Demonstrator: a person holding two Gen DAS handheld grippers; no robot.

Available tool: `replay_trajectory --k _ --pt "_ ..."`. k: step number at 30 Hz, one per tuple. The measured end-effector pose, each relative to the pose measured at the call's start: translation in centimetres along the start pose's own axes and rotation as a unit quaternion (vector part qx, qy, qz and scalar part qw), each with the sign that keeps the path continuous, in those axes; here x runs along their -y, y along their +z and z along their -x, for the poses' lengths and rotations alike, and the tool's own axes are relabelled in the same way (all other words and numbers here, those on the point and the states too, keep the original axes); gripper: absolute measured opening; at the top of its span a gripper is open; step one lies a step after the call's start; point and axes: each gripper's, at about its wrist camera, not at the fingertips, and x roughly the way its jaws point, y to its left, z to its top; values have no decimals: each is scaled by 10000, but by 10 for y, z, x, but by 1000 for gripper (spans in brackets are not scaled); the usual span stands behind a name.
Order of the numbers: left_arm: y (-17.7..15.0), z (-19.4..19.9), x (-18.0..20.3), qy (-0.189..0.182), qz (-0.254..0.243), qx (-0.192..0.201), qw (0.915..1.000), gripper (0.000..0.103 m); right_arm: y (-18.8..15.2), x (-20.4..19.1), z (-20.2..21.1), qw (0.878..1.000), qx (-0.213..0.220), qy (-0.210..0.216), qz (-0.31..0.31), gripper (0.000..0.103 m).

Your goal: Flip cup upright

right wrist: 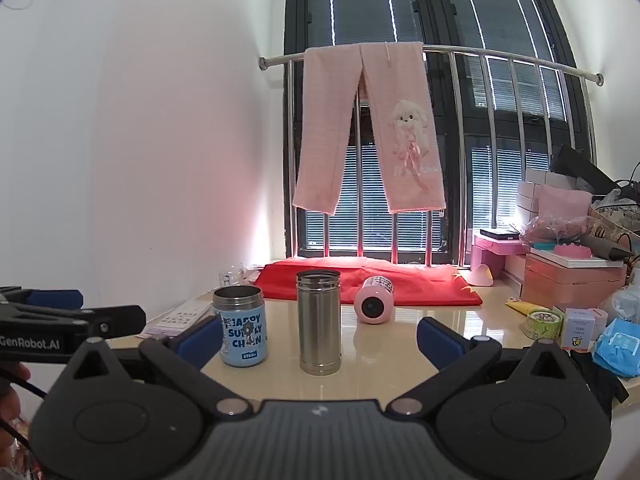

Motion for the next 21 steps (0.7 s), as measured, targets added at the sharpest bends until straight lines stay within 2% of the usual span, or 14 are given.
replay_trajectory --k 21 --pt "-2 -4 1 -9 -17 -4 10000 103 -1 -1 0 10000 5 7 -23 103"
